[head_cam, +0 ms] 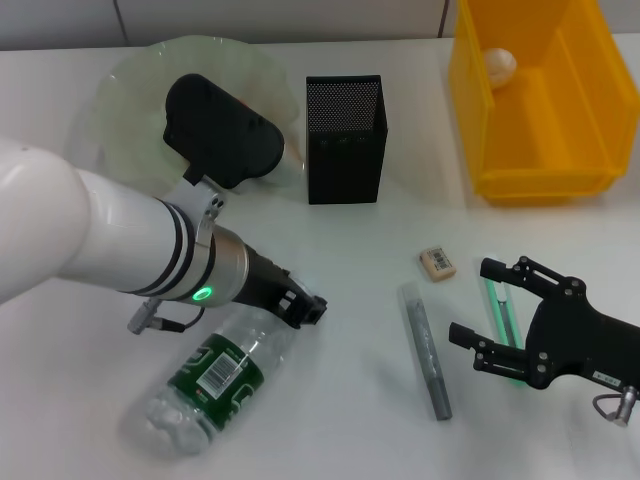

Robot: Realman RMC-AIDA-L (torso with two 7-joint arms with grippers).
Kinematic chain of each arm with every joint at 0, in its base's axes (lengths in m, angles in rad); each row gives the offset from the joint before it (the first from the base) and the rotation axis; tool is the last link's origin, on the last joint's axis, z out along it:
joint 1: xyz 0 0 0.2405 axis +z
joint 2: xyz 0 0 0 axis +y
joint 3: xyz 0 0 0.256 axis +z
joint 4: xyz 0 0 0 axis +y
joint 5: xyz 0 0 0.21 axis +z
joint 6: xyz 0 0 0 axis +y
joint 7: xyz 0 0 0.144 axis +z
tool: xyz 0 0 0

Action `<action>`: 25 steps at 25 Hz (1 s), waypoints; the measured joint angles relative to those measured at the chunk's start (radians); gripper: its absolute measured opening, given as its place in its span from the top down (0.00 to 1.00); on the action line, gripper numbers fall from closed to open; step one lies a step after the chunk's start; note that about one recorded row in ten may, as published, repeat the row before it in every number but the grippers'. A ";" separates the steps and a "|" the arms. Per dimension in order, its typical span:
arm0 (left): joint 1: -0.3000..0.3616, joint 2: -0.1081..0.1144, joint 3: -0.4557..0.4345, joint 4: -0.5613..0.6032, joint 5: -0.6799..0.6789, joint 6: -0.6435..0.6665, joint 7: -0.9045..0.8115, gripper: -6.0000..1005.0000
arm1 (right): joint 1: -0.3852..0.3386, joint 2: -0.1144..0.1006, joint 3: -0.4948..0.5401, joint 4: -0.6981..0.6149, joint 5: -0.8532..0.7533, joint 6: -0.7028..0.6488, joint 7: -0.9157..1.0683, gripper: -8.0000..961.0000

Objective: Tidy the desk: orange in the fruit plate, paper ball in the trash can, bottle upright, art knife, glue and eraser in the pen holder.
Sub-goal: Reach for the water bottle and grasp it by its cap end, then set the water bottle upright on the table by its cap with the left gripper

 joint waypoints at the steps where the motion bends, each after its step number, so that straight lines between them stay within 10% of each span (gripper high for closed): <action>1: 0.008 0.001 -0.001 0.018 0.009 0.004 0.000 0.54 | -0.001 0.000 0.000 0.000 0.000 0.000 0.000 0.12; 7: 0.107 0.006 -0.053 0.160 0.007 0.004 0.110 0.55 | -0.003 0.000 0.000 0.000 0.004 -0.002 0.001 0.12; 13: 0.244 0.010 -0.303 0.184 -0.308 -0.009 0.496 0.55 | 0.000 -0.002 0.000 -0.001 0.006 -0.003 0.015 0.12; 25: 0.305 0.009 -0.679 -0.124 -0.879 0.144 1.207 0.55 | 0.003 -0.002 0.000 -0.005 0.005 -0.003 0.041 0.12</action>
